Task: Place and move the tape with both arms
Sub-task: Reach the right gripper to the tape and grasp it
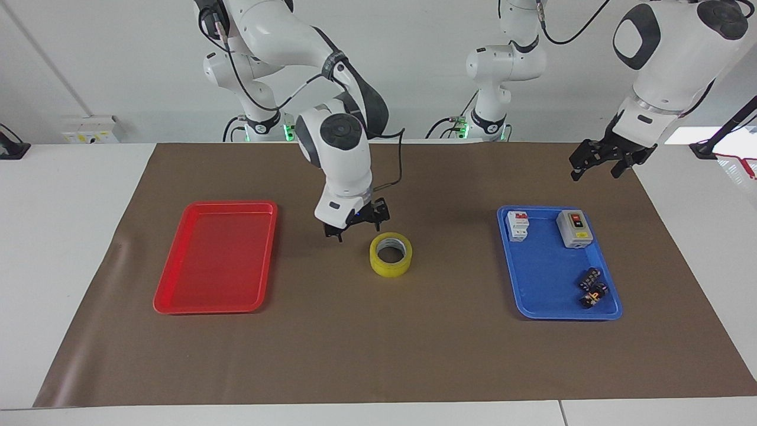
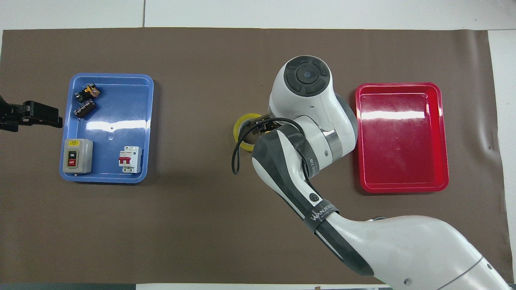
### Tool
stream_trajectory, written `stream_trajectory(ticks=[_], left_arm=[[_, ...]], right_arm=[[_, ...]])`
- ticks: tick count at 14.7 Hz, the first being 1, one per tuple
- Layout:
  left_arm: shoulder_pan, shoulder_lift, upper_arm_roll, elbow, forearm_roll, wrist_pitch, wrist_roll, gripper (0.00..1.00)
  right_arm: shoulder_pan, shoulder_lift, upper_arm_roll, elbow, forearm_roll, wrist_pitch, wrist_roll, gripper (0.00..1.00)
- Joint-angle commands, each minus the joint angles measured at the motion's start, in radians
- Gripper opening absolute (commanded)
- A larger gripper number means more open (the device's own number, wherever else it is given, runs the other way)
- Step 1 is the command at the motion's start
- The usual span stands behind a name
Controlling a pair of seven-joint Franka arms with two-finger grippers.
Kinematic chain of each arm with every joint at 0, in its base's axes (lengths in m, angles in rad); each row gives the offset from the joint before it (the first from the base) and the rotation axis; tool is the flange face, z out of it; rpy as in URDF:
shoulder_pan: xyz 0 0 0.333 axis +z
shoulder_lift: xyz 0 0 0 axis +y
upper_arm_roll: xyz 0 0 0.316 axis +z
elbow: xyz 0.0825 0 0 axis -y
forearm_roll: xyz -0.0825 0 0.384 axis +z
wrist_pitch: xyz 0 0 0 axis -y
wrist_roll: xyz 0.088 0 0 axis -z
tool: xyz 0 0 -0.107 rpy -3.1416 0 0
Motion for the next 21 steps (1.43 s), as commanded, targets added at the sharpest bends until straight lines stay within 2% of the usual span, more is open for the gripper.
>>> stream_trajectory(ticks=[1, 3, 4, 10, 14, 15, 16, 17, 18, 19, 21], left_arm=[[0.004, 0.006, 0.007, 0.053, 0.013, -0.06, 0.022, 1.0], [0.007, 0.019, 0.01, 0.108, 0.024, -0.11, 0.029, 1.0], [0.021, 0.026, 0.008, 0.124, 0.024, -0.132, 0.049, 1.0], [0.046, -0.02, 0.007, 0.055, 0.022, -0.164, 0.111, 1.0], [0.046, -0.025, 0.007, 0.041, 0.022, -0.155, 0.112, 1.0], [0.046, -0.026, 0.007, 0.04, 0.022, -0.149, 0.112, 1.0], [0.041, -0.026, 0.007, 0.038, 0.022, -0.146, 0.111, 1.0], [0.038, -0.026, 0.007, 0.037, 0.022, -0.141, 0.111, 1.0], [0.037, -0.031, 0.005, 0.029, 0.022, -0.14, 0.109, 1.0], [0.037, -0.031, 0.005, 0.029, 0.022, -0.138, 0.109, 1.0], [0.035, -0.031, 0.005, 0.027, 0.022, -0.137, 0.111, 1.0]], right_arm=[[0.004, 0.011, 0.001, -0.076, 0.009, 0.128, 0.0, 1.0], [0.006, 0.034, 0.001, -0.133, 0.009, 0.252, -0.005, 1.0], [0.006, 0.04, 0.001, -0.144, 0.009, 0.274, -0.008, 1.0], [0.018, 0.068, 0.001, -0.156, 0.001, 0.334, -0.027, 1.0], [0.023, 0.088, 0.001, -0.158, -0.002, 0.36, -0.024, 0.91], [0.021, 0.088, 0.001, -0.158, -0.002, 0.358, -0.023, 0.85], [0.02, 0.088, 0.001, -0.158, -0.002, 0.357, -0.025, 0.71], [0.018, 0.088, 0.001, -0.155, -0.003, 0.349, -0.027, 0.44], [0.017, 0.09, 0.001, -0.153, -0.003, 0.345, -0.028, 0.04], [0.018, 0.088, 0.001, -0.153, -0.003, 0.342, -0.028, 0.0], [0.017, 0.088, 0.001, -0.147, -0.003, 0.331, -0.028, 0.0]])
